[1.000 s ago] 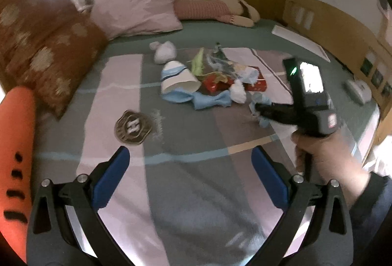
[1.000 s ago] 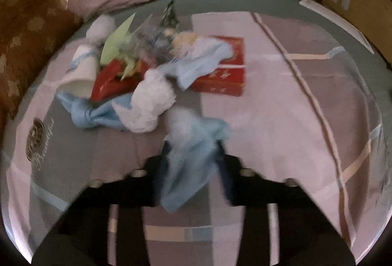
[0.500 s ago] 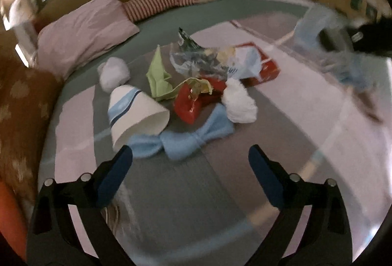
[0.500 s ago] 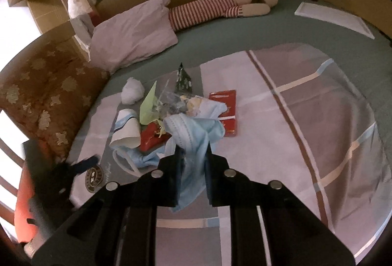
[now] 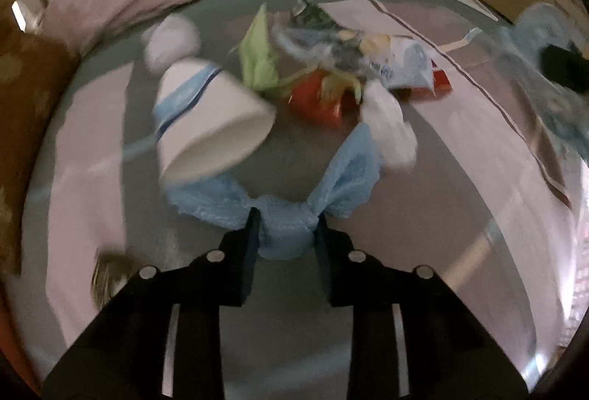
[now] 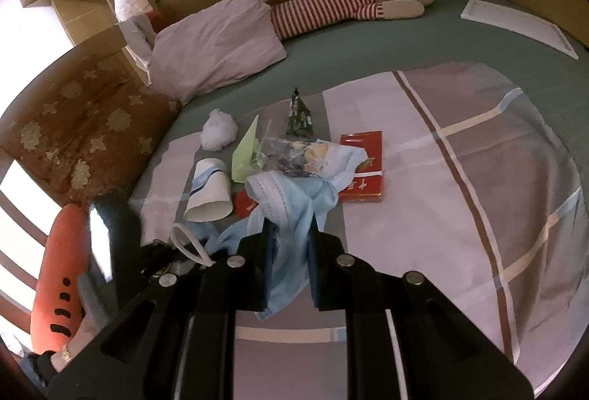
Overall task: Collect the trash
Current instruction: 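Lift the mask and cloth and carry both toward the white trash bin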
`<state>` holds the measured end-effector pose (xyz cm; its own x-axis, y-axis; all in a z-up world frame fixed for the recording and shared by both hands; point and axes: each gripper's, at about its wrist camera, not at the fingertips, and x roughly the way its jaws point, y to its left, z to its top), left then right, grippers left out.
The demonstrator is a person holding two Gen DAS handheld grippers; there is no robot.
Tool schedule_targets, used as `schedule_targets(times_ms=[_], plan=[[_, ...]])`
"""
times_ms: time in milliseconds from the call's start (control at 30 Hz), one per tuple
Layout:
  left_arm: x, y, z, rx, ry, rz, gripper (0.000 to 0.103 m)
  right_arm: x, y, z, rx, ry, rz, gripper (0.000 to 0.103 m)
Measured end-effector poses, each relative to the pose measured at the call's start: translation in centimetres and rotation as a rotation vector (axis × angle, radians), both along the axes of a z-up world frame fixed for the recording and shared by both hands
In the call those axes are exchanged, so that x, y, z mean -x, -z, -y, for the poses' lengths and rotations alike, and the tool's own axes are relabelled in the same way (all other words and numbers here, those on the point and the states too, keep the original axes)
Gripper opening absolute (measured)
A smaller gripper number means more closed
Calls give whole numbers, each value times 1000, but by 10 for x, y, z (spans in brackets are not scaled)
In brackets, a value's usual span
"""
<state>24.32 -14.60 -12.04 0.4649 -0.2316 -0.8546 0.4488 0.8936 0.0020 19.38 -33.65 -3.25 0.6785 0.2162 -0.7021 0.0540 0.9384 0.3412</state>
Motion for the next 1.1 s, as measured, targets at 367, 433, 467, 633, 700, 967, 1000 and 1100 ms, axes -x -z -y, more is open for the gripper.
schedule_targets(times_ms=[367,433,467,633,700,967,1000,1100], plan=[[138,-127,-77,258,-214,139,30,71,-58,-53,47,-169,121,17],[167,-139,-92,300,-283,190,30,98,-69,-72,74,-209,162,17],[176,-140,-95,314,-297,197,30,106,-72,-79,87,-219,173,17],[199,-133,-100,260,-351,241,30,149,-70,-107,121,-230,221,17],[197,-127,-98,222,-348,245,30,152,-66,-114,121,-240,218,17],[199,-122,-99,175,-356,267,31,146,-58,-124,144,-245,213,17],[200,-123,-99,176,-355,270,32,147,-57,-124,144,-244,210,17],[199,-125,-99,180,-353,272,32,146,-56,-122,146,-236,207,17]])
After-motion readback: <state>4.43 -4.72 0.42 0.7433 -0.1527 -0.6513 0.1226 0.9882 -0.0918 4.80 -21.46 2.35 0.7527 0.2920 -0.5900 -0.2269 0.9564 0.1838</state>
